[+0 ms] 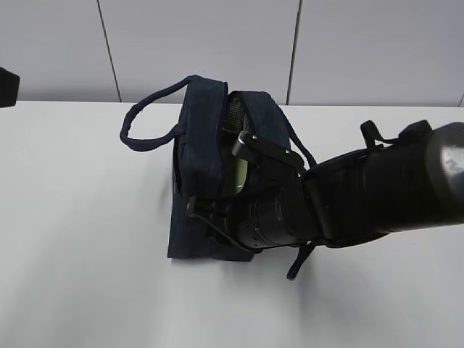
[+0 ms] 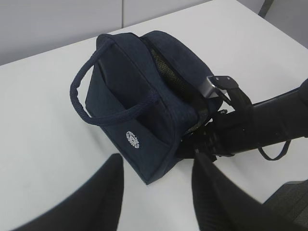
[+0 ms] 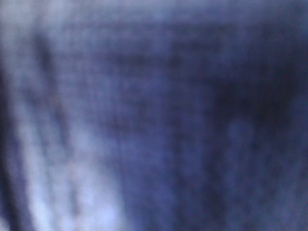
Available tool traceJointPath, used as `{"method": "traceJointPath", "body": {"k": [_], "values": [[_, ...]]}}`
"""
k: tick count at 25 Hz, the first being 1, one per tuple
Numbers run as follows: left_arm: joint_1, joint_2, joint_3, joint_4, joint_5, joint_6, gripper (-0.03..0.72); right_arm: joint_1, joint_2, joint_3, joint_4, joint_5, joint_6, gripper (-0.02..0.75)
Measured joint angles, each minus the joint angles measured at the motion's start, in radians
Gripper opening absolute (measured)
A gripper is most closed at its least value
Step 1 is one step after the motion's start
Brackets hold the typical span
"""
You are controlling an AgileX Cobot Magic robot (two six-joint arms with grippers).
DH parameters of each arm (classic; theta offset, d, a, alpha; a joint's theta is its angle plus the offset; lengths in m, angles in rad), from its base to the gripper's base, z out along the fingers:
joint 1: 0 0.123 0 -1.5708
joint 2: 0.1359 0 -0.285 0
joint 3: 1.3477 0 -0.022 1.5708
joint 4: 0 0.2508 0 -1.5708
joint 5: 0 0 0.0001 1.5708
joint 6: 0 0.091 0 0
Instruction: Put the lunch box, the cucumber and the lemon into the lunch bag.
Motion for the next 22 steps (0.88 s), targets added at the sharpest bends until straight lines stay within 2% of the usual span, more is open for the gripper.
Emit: {"method": "traceJointPath", "body": {"k": [3,9,13,22], "values": [[0.000,0.000,0.000,-0.001,0.000,0.000,0.321,0.000,0.000,0.000,0.002,-0.005,0.000,0.108],[0.000,0.000,0.000,-0.002,0.000,0.000,0.321,0.000,0.000,0.000,0.004,-0.009,0.000,0.079],[0.000,0.000,0.000,-0.003,0.000,0.000,0.321,0.000,0.000,0.000,0.005,-0.010,0.000,0.007],[0.000,0.000,0.000,-0.005,0.001,0.000,0.321,0.000,-0.020,0.000,0.005,-0.010,0.000,0.000]]}}
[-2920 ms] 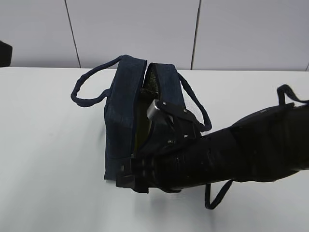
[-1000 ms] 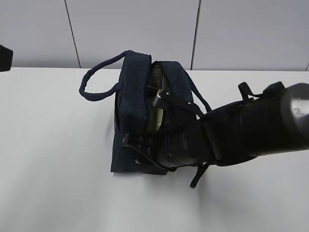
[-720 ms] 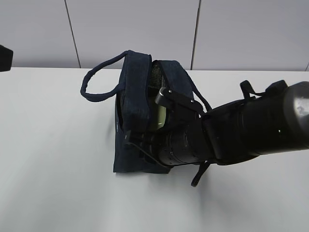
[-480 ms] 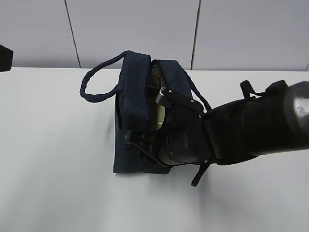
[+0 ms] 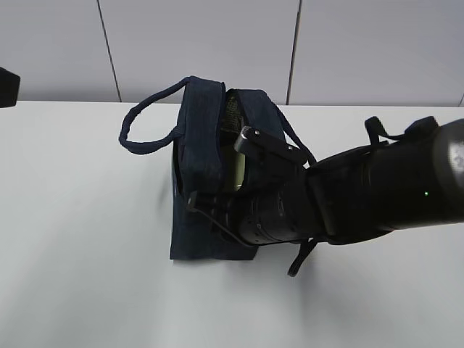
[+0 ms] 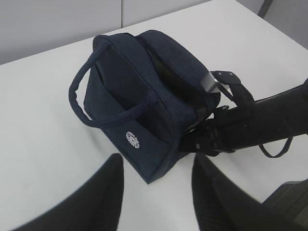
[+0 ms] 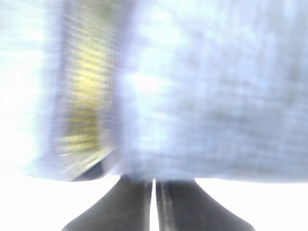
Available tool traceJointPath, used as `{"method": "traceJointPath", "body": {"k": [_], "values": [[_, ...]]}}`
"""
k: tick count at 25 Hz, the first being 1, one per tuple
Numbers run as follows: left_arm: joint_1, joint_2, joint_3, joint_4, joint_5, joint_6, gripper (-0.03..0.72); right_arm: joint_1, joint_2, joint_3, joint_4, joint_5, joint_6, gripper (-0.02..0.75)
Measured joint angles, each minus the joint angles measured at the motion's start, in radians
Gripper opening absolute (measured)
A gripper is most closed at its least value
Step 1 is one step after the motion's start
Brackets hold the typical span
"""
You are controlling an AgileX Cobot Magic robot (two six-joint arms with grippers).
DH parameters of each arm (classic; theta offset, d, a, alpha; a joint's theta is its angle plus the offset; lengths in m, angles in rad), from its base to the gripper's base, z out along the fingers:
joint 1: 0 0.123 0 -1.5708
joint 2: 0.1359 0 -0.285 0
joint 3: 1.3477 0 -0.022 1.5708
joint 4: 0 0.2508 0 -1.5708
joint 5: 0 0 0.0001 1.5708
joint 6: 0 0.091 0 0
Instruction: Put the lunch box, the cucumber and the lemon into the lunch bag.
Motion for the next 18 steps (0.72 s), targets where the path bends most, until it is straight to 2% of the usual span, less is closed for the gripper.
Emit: {"method": "traceJointPath", "body": {"k": [11,18], "values": [[0.000,0.000,0.000,0.000,0.000,0.000,0.321,0.000,-0.093,0.030,-0.003,0.047,-0.002,0.000],[0.000,0.000,0.000,0.000,0.000,0.000,0.321,0.000,-0.093,0.075,-0.047,0.065,-0.064,0.003]]}}
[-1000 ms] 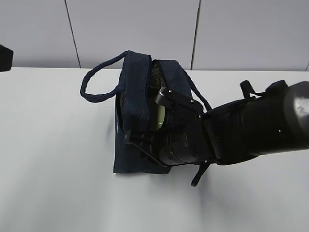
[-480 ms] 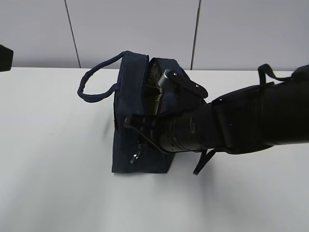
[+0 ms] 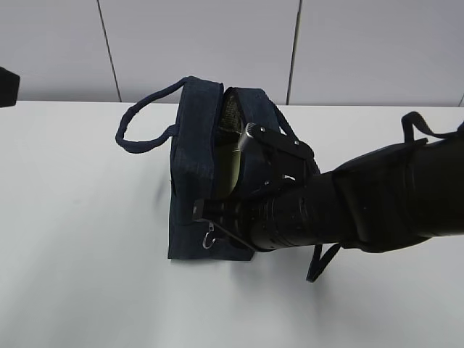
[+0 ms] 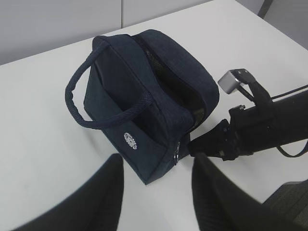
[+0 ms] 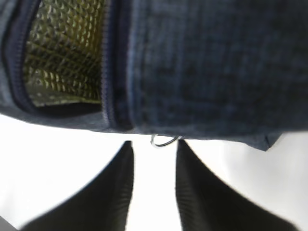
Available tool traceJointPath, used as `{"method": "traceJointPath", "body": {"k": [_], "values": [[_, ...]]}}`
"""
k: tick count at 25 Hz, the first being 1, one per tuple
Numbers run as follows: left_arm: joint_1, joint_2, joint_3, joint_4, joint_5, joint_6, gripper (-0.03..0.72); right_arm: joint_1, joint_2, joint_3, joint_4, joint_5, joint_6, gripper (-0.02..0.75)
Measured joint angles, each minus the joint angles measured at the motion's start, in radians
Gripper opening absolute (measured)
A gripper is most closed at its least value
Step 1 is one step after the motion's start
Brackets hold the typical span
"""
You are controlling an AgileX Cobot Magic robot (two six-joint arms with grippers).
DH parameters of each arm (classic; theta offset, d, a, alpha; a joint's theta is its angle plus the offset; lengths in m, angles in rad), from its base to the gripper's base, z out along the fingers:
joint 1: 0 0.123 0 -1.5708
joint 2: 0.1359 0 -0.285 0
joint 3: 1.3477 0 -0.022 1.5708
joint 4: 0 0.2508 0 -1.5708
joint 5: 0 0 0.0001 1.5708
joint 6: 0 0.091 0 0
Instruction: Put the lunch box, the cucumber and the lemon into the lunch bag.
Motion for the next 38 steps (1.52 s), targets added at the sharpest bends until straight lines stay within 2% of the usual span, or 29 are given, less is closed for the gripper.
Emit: {"method": "traceJointPath", "body": {"k": [3,8,10,20,33,38], "values": [[0.000,0.000,0.000,0.000,0.000,0.000,0.321,0.000,0.000,0.000,-0.004,0.001,-0.022,0.076],[0.000,0.000,0.000,0.000,0.000,0.000,0.321,0.000,0.022,0.000,0.011,0.002,-0.031,0.319],[0.000,0.000,0.000,0.000,0.000,0.000,0.321,0.000,0.049,-0.005,0.025,0.002,-0.032,0.349],[0.000,0.000,0.000,0.000,0.000,0.000,0.321,0.000,0.090,-0.076,0.041,-0.021,-0.033,0.370],[0.000,0.000,0.000,0.000,0.000,0.000,0.321,0.000,0.094,-0.082,0.046,-0.066,-0.033,0.370],[0.000,0.000,0.000,0.000,0.000,0.000,0.321,0.000,0.099,-0.082,0.047,-0.038,-0.031,0.370]]}}
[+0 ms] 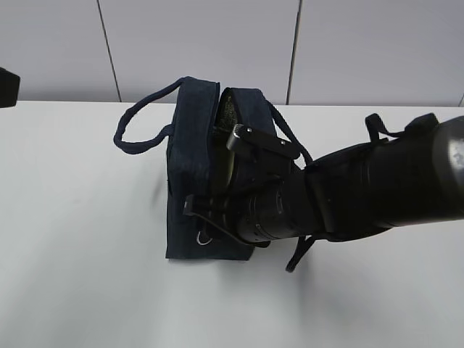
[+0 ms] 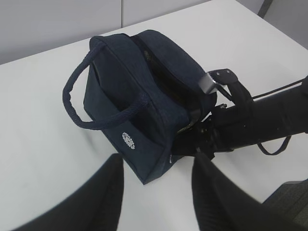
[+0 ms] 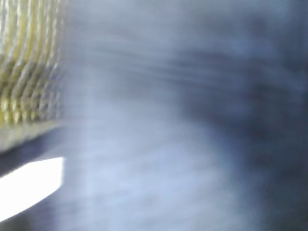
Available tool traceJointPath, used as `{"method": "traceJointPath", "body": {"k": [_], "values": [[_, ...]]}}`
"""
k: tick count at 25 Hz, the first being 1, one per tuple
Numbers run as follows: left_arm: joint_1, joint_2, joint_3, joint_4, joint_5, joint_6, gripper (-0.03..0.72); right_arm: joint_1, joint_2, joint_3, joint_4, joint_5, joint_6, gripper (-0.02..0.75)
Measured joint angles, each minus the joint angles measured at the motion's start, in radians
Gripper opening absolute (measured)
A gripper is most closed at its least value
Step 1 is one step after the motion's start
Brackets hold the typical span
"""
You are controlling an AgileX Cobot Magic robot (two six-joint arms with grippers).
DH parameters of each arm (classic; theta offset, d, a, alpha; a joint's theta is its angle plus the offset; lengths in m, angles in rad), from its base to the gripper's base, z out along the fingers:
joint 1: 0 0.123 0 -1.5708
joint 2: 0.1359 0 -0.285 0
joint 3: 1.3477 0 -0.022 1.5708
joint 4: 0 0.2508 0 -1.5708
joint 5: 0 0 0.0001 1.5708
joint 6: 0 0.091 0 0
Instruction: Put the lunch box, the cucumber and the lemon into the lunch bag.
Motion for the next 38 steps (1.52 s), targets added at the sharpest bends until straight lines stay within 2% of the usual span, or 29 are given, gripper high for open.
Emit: {"method": "traceJointPath", "body": {"k": [8,14,17,20,23,38], "values": [[0.000,0.000,0.000,0.000,0.002,0.000,0.321,0.000,0.044,-0.013,0.000,0.065,0.008,0.370],[0.000,0.000,0.000,0.000,0.002,0.000,0.321,0.000,0.051,-0.042,0.000,0.019,0.014,0.369],[0.000,0.000,0.000,0.000,0.002,0.000,0.321,0.000,0.051,-0.054,0.000,-0.005,0.017,0.319],[0.000,0.000,0.000,0.000,0.002,0.000,0.321,0.000,0.055,-0.055,0.000,-0.013,0.019,0.216],[0.000,0.000,0.000,0.000,0.004,0.000,0.321,0.000,0.071,-0.058,0.000,-0.011,0.019,0.157],[0.000,0.000,0.006,0.008,0.026,0.000,0.321,0.000,0.074,-0.059,0.000,-0.007,0.017,0.139]]}}
